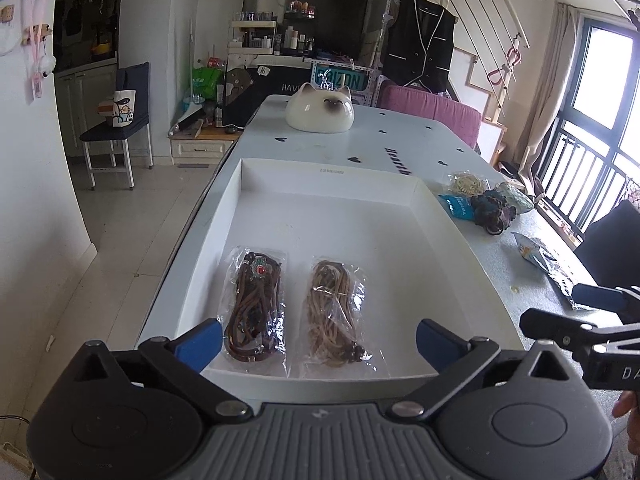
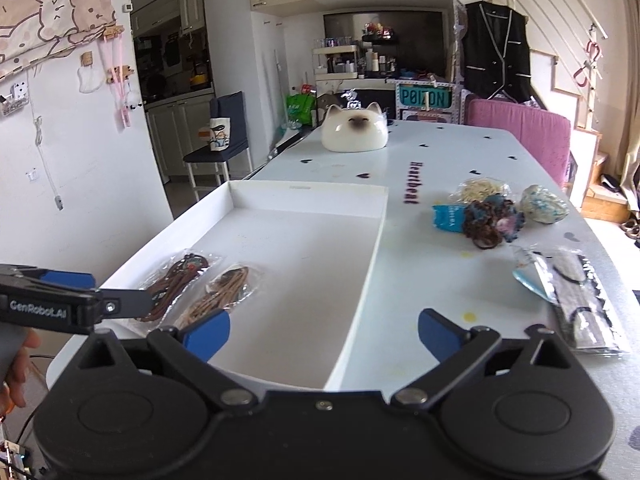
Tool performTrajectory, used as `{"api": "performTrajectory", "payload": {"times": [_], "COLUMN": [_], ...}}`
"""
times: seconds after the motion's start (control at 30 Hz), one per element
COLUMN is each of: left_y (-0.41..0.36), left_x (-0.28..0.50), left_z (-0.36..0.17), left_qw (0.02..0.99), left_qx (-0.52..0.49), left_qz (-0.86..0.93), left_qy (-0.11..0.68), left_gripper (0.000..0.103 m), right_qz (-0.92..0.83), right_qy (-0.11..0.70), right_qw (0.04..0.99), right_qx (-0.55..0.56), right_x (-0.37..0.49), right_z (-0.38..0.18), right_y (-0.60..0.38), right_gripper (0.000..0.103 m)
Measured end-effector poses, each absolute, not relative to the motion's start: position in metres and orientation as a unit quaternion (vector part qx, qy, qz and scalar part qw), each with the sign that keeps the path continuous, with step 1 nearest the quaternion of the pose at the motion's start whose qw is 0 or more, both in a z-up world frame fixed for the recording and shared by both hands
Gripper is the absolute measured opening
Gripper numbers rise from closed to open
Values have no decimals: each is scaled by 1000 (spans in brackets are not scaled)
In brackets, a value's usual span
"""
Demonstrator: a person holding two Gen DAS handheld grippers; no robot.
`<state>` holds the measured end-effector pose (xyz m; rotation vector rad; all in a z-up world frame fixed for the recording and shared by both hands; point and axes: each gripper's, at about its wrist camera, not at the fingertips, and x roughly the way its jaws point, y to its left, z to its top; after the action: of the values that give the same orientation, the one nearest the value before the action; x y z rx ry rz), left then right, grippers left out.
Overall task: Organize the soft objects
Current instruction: 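Move the left tool to the crochet scrunchie while the right tool moves to the wrapped mask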
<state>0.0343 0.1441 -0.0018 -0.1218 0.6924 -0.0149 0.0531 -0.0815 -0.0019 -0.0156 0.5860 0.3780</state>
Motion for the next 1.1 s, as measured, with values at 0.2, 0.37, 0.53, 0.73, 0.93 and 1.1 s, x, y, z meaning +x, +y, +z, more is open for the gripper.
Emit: {"api": "performTrajectory", "payload": {"times": [0.2,0.37,0.53,0.73,0.93,1.1], "left_y": [142,142,135,116,84,50], "left_x": [24,20,19,25,44,64], "left_z": [0,2,6,10,12,15], "left_qw": [941,942,944,947,948,949], "left_qx": [-60,-60,-59,-51,-56,-55], "left_qz": [-5,3,0,-8,-31,-54], "left_qy": [332,330,326,316,310,305], "left_gripper": [103,103,103,103,103,103], "right_qz": [176,180,195,185,152,117], "right_qy": [278,276,265,260,250,246], "right_qw": [944,944,944,948,956,961], "right_qx": [-13,-15,-15,-11,-23,-50], "right_x": [50,48,46,51,59,67], "right_z": [-2,-2,1,3,6,7], "right_y": [-89,-93,-99,-120,-156,-190], "right_gripper": [103,103,103,103,103,103]}}
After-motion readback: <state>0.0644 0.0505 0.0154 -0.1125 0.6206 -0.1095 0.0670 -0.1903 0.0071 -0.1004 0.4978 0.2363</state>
